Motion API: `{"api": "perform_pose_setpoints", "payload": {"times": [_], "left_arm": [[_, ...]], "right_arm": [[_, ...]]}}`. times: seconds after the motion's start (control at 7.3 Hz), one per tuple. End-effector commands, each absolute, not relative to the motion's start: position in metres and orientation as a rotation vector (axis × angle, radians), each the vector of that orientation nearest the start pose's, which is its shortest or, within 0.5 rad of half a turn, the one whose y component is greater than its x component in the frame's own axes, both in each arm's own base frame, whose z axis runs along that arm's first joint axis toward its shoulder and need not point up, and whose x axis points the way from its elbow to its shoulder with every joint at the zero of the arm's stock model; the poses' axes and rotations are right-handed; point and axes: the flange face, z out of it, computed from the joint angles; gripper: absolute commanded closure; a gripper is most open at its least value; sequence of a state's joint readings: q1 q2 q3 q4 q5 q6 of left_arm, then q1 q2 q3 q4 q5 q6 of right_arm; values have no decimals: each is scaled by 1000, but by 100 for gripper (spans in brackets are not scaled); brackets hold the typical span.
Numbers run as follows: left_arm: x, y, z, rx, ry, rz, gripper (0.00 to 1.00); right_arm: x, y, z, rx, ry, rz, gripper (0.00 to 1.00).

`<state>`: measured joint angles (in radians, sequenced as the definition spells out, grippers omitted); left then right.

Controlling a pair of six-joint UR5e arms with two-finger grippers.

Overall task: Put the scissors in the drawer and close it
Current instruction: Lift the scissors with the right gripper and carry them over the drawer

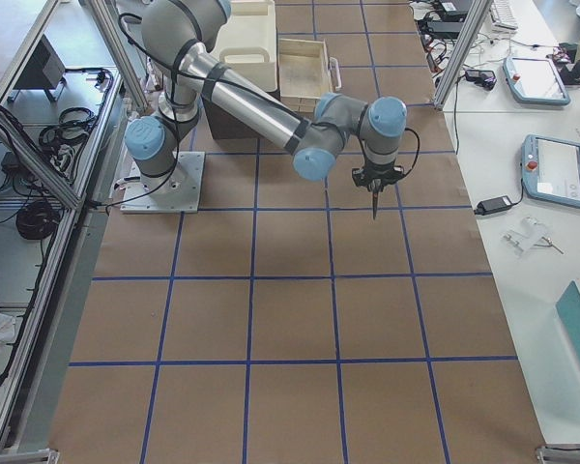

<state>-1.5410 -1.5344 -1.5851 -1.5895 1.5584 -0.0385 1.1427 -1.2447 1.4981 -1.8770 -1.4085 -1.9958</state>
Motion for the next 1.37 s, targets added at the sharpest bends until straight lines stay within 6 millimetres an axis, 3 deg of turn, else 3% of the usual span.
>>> {"api": "perform_pose_setpoints", "payload": {"times": [0.0, 0.41, 0.82, 0.96, 1.23], "left_arm": [[-119, -481, 496, -111, 3152, -12, 0], [-118, -481, 496, -111, 3144, -14, 0], [-119, -481, 496, -111, 3149, -14, 0], [-116, -482, 496, -118, 3147, -14, 0], [-116, -482, 496, -121, 3148, -14, 0]], "right_arm": [[-41, -581, 432, -2264, 2112, -239, 93], [50, -530, 447, -2303, 1999, -232, 96], [177, -502, 440, -2358, 1903, -172, 96], [216, -492, 435, -2402, 1820, -181, 97], [280, -495, 406, -2456, 1778, -177, 97]]}}
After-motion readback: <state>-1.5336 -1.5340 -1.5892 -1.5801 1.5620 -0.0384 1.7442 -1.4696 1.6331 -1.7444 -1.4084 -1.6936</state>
